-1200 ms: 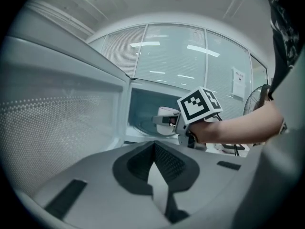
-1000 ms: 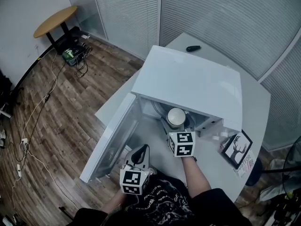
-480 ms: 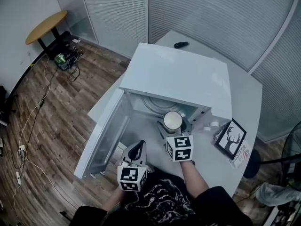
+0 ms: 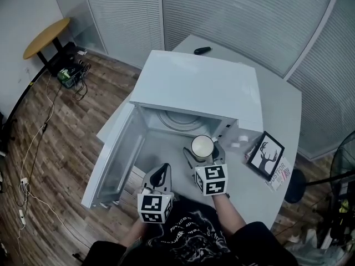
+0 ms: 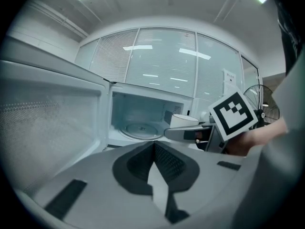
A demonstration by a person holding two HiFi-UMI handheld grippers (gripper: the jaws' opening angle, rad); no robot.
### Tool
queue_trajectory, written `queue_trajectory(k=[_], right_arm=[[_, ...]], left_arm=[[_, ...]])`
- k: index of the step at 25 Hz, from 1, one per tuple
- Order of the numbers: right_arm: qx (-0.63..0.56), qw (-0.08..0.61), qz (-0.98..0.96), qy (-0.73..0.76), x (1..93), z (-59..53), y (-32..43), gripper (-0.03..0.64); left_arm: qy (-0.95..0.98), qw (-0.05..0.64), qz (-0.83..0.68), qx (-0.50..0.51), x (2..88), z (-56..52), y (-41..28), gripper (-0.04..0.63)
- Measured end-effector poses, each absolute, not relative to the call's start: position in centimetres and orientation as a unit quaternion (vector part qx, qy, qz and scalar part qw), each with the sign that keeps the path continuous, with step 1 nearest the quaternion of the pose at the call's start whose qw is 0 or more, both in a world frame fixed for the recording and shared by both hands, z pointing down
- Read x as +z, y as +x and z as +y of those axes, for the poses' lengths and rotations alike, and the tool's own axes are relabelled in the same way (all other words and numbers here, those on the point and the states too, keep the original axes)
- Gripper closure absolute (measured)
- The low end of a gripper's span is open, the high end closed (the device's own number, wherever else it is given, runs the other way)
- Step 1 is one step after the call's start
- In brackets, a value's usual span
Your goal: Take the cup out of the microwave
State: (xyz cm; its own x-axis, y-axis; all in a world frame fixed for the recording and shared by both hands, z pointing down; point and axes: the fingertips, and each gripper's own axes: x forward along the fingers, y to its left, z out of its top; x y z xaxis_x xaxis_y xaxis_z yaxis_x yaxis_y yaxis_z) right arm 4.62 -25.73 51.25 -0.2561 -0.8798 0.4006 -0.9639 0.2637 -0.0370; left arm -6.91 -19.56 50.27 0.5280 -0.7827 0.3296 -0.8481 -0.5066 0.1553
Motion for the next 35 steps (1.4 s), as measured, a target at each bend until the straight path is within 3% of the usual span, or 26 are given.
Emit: queue_trajectory(k=[35], right_arm=[[0.119, 0.111, -0.742, 0.650, 48.5, -18.1, 9.8, 0.215]], left_arm=[[0.883, 0.118, -0.445, 0.095, 48.7, -19.8, -3.4, 0.589]])
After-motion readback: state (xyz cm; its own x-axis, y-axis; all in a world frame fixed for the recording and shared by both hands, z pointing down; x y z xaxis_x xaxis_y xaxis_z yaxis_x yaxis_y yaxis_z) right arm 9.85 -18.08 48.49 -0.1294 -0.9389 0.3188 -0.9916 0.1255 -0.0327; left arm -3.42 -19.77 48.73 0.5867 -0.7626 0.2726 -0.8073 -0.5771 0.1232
